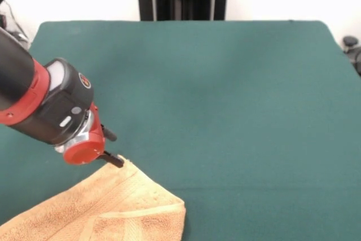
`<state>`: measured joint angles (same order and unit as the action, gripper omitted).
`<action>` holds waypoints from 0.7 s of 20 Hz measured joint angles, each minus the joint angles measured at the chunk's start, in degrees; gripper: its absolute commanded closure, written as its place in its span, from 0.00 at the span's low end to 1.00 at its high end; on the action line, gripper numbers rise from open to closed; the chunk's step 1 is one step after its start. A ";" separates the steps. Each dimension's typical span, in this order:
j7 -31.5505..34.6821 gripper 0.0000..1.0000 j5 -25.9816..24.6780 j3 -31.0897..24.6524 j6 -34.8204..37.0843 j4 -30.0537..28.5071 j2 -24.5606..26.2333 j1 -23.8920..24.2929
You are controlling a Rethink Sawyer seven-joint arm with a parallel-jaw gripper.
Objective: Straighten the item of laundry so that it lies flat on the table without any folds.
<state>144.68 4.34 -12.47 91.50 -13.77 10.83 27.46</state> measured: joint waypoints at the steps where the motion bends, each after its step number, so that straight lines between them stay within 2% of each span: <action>1: 0.00 0.00 0.00 0.00 -0.15 0.14 -0.12 -0.01; 14: 0.00 0.00 -0.62 -0.01 -0.45 2.17 -0.85 -0.01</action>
<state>144.68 3.72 -12.48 91.05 -11.60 9.98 27.45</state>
